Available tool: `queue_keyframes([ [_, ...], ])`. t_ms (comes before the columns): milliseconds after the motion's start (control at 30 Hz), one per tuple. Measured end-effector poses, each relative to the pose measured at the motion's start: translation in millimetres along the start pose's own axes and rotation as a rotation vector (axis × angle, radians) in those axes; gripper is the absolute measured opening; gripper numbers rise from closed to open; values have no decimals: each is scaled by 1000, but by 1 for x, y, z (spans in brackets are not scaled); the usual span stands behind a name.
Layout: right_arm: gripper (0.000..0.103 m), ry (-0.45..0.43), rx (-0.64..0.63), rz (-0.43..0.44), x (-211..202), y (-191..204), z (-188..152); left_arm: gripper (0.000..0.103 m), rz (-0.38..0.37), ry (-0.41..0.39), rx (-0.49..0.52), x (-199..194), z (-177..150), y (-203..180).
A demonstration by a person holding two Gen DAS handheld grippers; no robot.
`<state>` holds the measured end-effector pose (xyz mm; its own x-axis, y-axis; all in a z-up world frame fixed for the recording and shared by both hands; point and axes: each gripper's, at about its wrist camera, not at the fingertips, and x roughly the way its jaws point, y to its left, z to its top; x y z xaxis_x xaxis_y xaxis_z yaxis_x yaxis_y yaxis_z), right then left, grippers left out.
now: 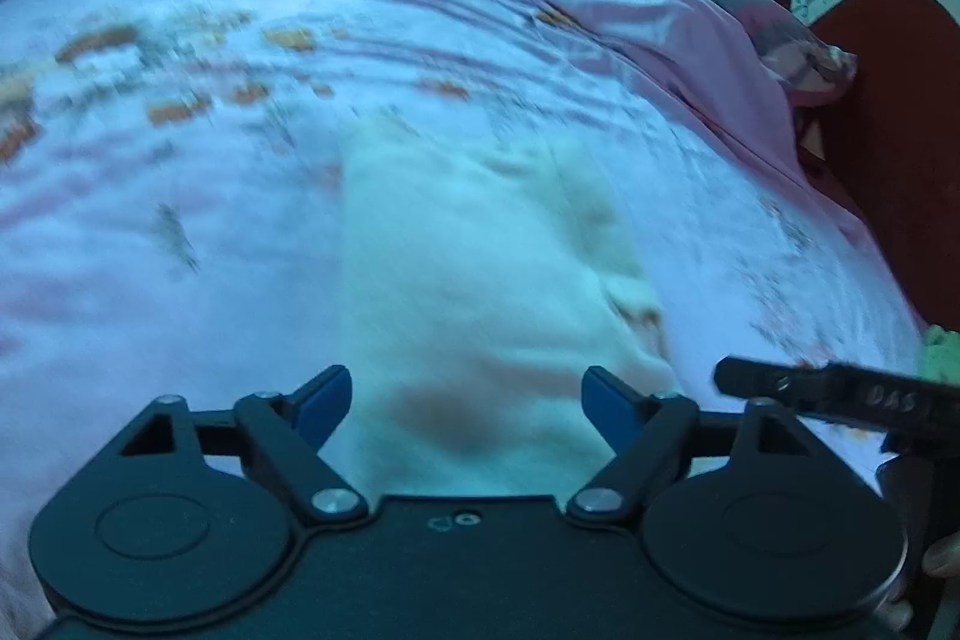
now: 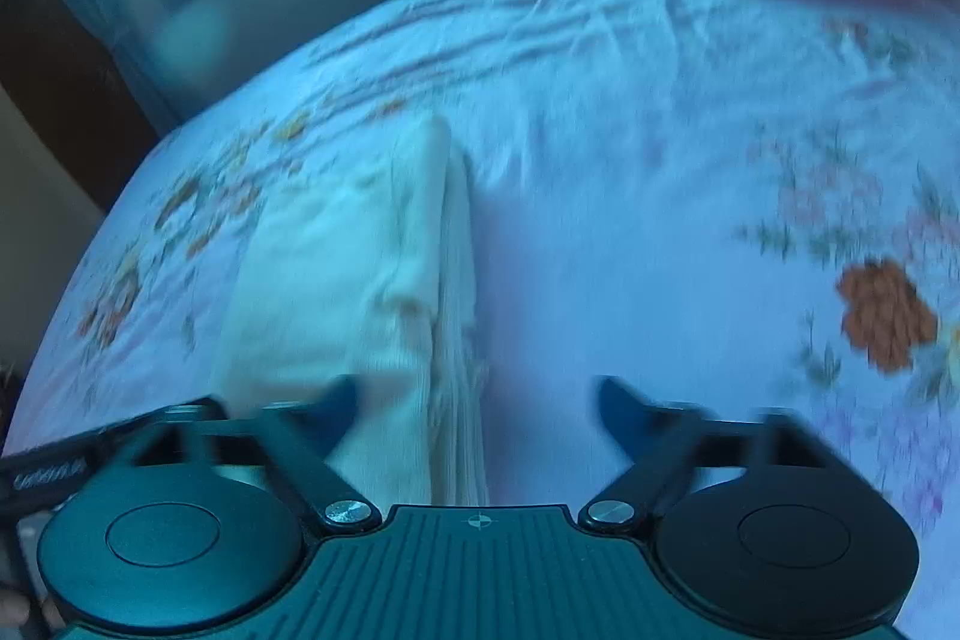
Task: Fold small clothes
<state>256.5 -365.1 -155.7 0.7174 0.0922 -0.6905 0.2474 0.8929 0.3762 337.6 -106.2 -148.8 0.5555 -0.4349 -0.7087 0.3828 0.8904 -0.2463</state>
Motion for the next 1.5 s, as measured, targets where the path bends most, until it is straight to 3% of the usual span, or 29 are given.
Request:
queue_keyframes([
  [200,91,45,-11,24,42,17,27,82,44,40,-49,21,19,24],
  [333,91,65,-36,-7,72,22,32,82,43,67,-76,44,25,43],
  [400,91,87,-22,-13,87,18,33,82,11,96,-106,58,27,52],
  [500,91,101,-4,0,102,12,32,78,-103,147,-190,77,26,65],
  [567,77,100,14,35,107,10,32,63,-166,151,-187,85,26,64],
  [600,54,111,13,51,110,12,33,50,-198,164,-203,90,25,63],
  [633,41,135,42,90,113,11,34,47,-209,170,-227,92,24,63],
  [700,36,147,48,98,118,14,34,37,-214,162,-230,95,23,59],
  [833,26,96,37,119,103,22,36,30,-188,99,-196,77,26,49],
  [967,25,18,-35,188,71,60,41,29,-207,7,-152,34,39,48],
  [1133,25,-38,-88,282,48,117,45,29,-181,-77,-144,-27,55,80],
  [1333,25,31,-91,347,65,171,17,29,-99,-67,-179,-59,36,132],
  [1500,25,139,-96,292,109,186,-23,34,-30,-1,-248,-35,-2,173],
])
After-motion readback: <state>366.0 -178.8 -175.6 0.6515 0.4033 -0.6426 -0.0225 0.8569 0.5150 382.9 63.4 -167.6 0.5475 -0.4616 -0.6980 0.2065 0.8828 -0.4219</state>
